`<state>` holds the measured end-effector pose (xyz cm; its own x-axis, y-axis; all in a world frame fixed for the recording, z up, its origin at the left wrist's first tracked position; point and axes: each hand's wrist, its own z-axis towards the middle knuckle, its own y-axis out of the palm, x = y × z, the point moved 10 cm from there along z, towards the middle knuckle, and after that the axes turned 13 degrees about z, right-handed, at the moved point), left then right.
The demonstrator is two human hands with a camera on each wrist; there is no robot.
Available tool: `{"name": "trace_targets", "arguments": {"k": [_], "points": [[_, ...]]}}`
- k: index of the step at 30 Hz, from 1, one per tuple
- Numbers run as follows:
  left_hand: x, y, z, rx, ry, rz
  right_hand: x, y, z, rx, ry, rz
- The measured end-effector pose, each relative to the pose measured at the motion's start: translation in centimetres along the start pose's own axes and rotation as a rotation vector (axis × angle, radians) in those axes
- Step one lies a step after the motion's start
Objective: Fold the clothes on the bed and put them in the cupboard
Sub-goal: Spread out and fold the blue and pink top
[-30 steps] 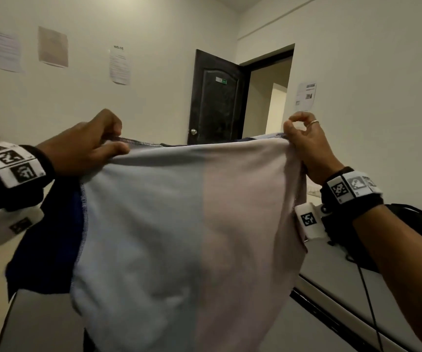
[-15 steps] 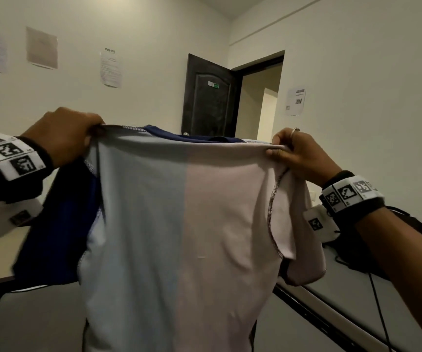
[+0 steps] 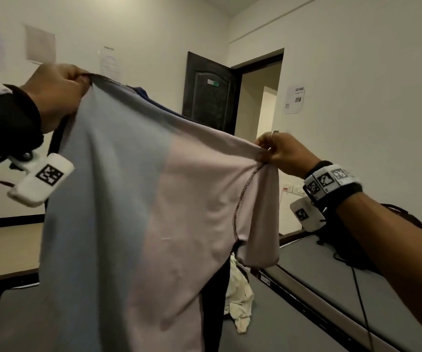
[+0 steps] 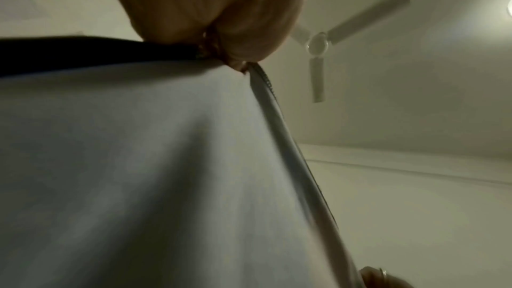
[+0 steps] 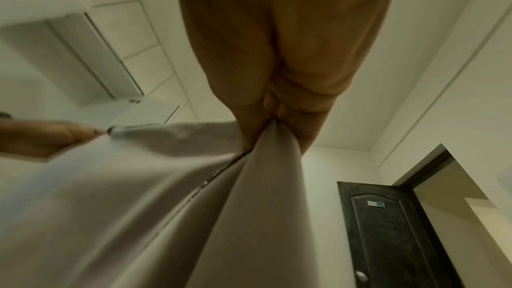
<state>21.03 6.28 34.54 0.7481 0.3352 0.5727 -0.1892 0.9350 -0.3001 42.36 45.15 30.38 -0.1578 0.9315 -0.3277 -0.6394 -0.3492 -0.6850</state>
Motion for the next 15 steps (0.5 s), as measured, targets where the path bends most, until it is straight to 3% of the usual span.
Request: {"name": "trace_targets", "arguments": {"k": [2, 5, 6, 8, 11, 15], "points": [[1.5, -0.9, -0.4, 0.019, 0.146, 0.200, 0.8, -0.2, 0.2, 0.061, 0.021, -0.113], [3.3, -0.4, -1.6, -0.055, 0.388, 0.545, 1.0, -3.3, 0.3, 0.319, 0.048, -0.066], [3.4, -0.3, -2.0, -0.063, 0.425, 0.589, 1.0, -3.8, 0.5, 0.339, 0.059, -0.066], [3.6, -0.4, -2.3, -0.055, 0.419, 0.567, 1.2, -3.5, 0.9, 0.287, 0.095, -0.096], [3.6, -0.8, -2.6, -0.026, 0.379, 0.522, 1.7, -4.8, 0.9, 0.366, 0.139, 0.041], [3.2, -0.2, -2.4, -0.010, 0.326, 0.551, 1.6, -5.6, 1.6, 0.352, 0.154, 0.089]]}}
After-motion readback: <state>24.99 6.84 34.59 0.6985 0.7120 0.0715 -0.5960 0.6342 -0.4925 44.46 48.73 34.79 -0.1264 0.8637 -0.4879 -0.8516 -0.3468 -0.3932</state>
